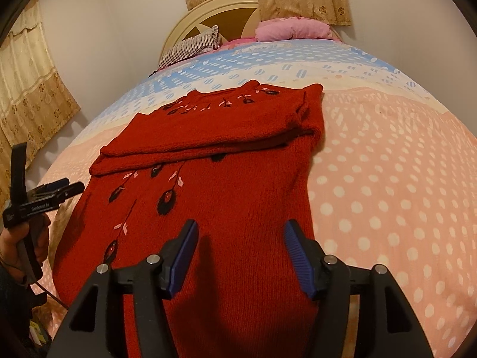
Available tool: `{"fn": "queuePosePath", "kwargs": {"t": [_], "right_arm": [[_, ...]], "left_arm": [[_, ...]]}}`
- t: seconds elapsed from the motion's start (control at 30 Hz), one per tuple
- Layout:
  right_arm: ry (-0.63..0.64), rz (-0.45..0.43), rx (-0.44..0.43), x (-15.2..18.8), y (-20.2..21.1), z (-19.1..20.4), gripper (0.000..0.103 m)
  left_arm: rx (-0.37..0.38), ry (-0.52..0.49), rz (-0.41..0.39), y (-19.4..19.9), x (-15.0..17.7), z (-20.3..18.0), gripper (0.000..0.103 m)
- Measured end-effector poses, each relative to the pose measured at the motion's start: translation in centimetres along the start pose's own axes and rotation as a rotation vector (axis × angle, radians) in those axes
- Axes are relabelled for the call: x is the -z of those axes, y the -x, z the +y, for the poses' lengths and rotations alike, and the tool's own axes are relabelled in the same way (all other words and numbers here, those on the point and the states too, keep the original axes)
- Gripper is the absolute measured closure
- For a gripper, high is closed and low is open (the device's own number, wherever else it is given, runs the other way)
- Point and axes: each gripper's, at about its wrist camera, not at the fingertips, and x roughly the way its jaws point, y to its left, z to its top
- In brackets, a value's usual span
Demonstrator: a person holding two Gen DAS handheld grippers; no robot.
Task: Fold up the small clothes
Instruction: 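Open the right tool, release the side edge and withdraw it, then reach the left tool to the sweater hem and close on it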
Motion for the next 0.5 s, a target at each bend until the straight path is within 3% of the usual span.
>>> {"fn": "queuePosePath", "kwargs": {"t": [0.5], "right_arm": [[0.015,0.020,0.022,2.1,1.8,0.6,0.041]], "left_arm": [[0.029,-0.029,0.013,2.7,2.8,-1.6,0.000]]}}
